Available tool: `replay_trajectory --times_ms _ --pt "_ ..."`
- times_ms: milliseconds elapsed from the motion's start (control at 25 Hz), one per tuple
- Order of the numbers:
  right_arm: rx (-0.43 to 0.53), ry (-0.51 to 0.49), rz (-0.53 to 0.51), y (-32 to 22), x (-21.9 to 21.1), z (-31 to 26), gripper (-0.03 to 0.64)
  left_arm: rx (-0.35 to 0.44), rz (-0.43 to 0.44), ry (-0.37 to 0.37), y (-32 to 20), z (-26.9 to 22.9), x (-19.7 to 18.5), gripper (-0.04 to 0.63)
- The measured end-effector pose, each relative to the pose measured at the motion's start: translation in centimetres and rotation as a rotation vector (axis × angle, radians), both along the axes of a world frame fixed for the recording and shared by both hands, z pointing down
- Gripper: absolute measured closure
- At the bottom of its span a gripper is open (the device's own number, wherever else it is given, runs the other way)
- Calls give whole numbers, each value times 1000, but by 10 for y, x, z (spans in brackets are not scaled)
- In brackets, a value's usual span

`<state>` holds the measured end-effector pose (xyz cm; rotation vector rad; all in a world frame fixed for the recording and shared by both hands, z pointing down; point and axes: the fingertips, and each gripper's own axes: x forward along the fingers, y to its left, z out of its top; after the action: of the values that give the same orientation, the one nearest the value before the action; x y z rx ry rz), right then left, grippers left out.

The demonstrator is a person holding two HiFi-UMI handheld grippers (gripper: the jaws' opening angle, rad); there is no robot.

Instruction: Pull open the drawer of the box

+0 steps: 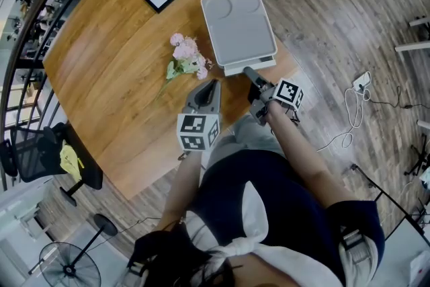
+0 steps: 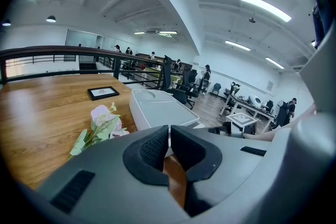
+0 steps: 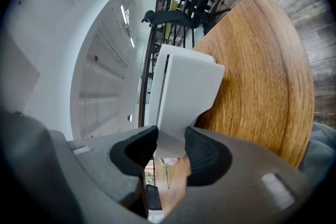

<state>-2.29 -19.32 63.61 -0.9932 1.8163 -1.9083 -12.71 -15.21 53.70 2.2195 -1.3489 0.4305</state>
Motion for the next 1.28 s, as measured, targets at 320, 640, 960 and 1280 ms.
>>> replay_trajectory --times_ms 320,640,960,1280 --pt "-4 -3 -3 4 1 -1 451 6 -5 -7 5 -2 1 566" --pt "-16 0 -2 12 3 -1 451 0 -11 -4 15 0 4 566" --pt "-5 -3 -5 12 4 -1 451 -3 -11 -9 19 1 5 566" --pt "-42 10 1 22 5 1 451 3 -9 -12 23 1 6 566"
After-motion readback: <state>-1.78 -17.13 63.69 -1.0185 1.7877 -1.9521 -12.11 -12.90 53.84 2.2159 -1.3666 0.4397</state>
